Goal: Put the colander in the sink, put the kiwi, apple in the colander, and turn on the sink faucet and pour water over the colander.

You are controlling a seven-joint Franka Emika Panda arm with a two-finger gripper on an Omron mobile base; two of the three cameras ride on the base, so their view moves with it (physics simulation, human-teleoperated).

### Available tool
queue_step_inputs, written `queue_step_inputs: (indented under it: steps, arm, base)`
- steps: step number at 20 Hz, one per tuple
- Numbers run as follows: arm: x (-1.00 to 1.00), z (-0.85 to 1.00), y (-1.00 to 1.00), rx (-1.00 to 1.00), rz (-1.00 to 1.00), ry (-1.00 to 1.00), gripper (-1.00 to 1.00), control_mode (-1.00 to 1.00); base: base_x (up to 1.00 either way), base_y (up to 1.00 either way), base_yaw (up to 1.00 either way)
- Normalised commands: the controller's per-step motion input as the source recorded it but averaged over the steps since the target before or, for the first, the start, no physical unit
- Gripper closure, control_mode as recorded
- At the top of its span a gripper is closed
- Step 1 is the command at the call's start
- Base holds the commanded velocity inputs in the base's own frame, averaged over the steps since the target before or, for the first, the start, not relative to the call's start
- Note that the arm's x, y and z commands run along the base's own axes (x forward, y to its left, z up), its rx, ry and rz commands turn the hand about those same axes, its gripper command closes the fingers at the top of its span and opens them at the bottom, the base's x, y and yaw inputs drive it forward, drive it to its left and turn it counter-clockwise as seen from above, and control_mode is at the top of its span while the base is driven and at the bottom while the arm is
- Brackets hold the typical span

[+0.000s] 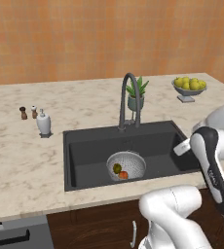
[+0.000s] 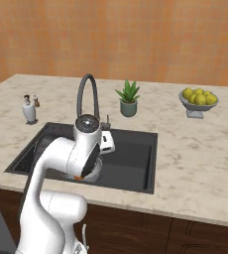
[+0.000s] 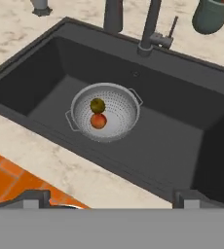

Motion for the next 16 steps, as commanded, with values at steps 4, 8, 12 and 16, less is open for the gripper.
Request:
queue_step_inputs:
  steps: [4,8,12,16]
  arm:
    - [0.27,0.14,-0.58,0.27,0.28,-0.26,-1.00,-1.00]
    - [0.60,0.01,-0.32,0.19,0.30,-0.41,-1.00,-1.00]
    - [0.71,0.09,-0.23,0.25,0.26,-0.30,-1.00,-1.00]
    - [0.75,0.07,-0.13,0.20,0.23,-0.25,-1.00,-1.00]
  base:
    - [0.00,0.00,0.00]
    - [0.00,0.00,0.00]
    - [0.00,0.00,0.00]
    - [0.00,0.00,0.00]
